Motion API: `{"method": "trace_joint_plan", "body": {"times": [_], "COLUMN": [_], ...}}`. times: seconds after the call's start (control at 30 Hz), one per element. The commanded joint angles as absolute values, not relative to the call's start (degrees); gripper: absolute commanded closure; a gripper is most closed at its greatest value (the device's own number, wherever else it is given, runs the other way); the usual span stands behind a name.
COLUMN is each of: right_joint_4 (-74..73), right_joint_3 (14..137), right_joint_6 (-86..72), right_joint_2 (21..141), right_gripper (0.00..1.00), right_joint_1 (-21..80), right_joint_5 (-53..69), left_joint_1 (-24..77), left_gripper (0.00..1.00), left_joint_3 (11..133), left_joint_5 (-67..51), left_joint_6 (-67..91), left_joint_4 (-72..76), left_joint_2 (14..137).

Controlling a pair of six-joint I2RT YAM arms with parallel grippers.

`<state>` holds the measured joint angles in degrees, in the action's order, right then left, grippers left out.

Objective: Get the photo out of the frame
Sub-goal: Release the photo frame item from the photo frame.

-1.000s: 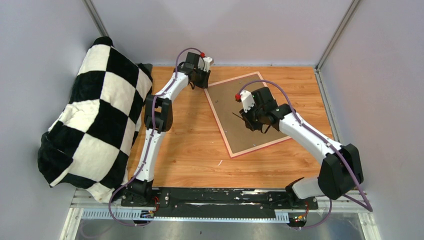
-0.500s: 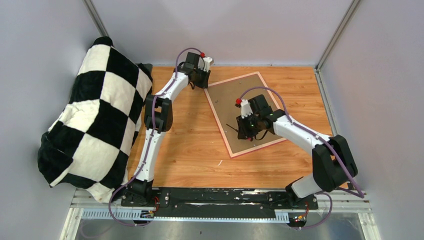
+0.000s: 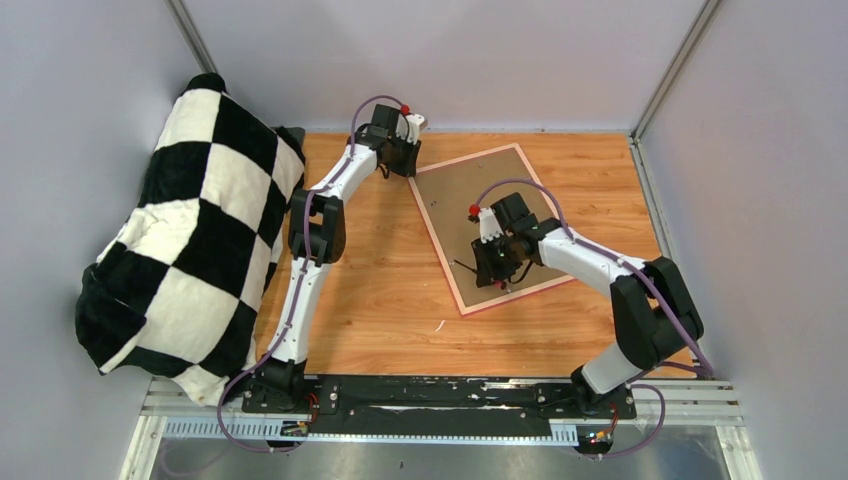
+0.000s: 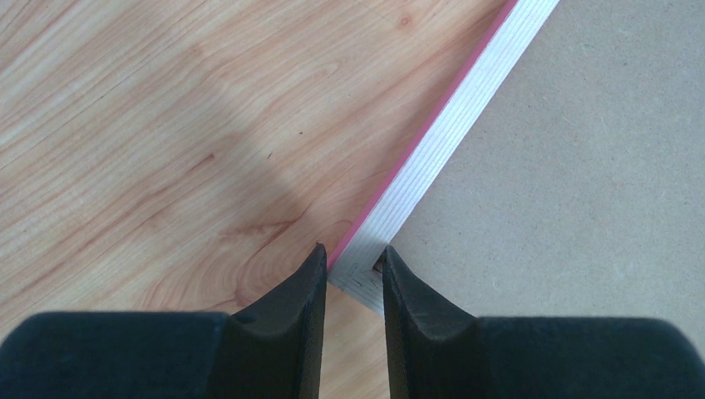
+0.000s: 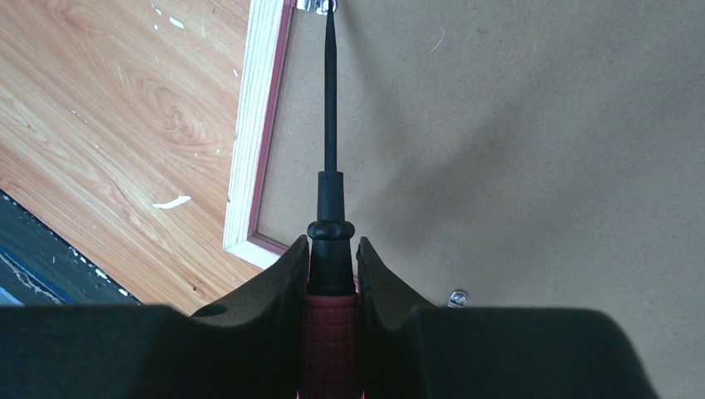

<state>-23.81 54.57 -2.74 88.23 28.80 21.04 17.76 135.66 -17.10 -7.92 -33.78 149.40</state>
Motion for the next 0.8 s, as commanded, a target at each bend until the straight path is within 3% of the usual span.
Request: {"method": "trace_joint_plan", "body": {"times": [0.0, 0.4, 0.77], "right_joint_4": [-27.2, -24.8, -23.8], "right_joint_3": [55.7, 55.7, 55.3], "right_joint_6": [-3.3, -0.2, 1.7], "right_joint_2": [86.8, 80.4, 81.1], "right_gripper": [1.00, 1.00, 1.00], "right_joint_1": [28.3, 28.0, 26.6], "right_joint_5": [21.6, 14.3, 14.2], "left_joint_1": [19.0, 18.6, 12.1], "left_gripper": [1.00, 1.00, 1.00], "left_joint_3": [133.9, 133.7, 123.4], "left_joint_5": [-17.0, -10.4, -7.2], "left_joint_6": [-7.3, -3.9, 1.9], "left_joint_4": [-42.3, -42.2, -42.1], "left_joint_2": [152.5, 151.4, 142.7]}}
